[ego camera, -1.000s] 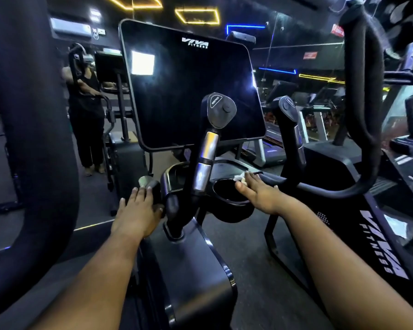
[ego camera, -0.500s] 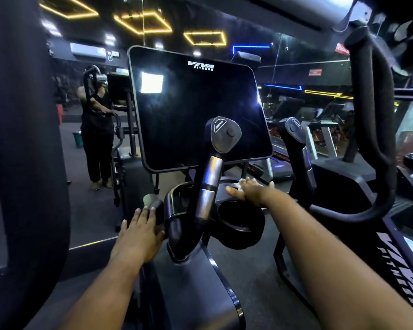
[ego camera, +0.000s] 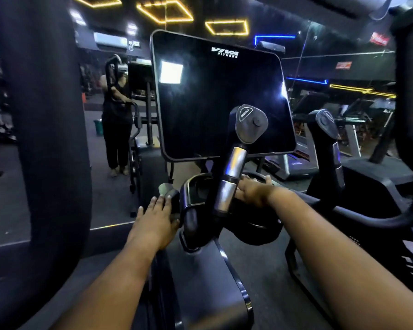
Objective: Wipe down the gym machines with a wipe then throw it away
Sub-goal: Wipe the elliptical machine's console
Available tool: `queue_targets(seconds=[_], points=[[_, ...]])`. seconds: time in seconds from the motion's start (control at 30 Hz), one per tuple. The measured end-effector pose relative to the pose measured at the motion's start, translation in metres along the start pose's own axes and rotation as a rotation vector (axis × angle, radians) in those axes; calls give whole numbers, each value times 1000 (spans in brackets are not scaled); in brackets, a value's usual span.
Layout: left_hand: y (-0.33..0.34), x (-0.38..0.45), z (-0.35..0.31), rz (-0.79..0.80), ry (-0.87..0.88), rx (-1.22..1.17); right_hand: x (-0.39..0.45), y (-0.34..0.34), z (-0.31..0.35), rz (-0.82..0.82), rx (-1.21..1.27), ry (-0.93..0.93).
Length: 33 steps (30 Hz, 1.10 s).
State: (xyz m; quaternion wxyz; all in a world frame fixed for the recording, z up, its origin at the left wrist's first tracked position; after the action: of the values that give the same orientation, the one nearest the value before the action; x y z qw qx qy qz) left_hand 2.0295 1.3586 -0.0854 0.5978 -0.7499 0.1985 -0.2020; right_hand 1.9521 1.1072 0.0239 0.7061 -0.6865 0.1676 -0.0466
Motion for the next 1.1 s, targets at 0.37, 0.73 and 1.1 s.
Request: queue_targets(seconds=[0.37,0.73,1.1], points=[[0,-2,1,-15,5,-18,-9,-1,27,-14,-14,-94],[0,-3,0,-20,11,-26,7,14,44,60,218,-232],[4,1,1,-24,21,15,8,8,-27,-89,98,183]])
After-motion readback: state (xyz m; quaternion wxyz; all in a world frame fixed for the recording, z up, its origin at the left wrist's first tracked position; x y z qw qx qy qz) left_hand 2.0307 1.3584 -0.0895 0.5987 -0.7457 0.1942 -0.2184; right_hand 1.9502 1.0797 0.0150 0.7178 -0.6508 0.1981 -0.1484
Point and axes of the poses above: each hand's wrist, its own x-axis towards the middle knuckle, its own y-axis out of the palm, z = x × y, the point moved 2 cm from there along x, towards the middle knuckle, and after that the axes turned 8 degrees about y, right-handed, at the moved point
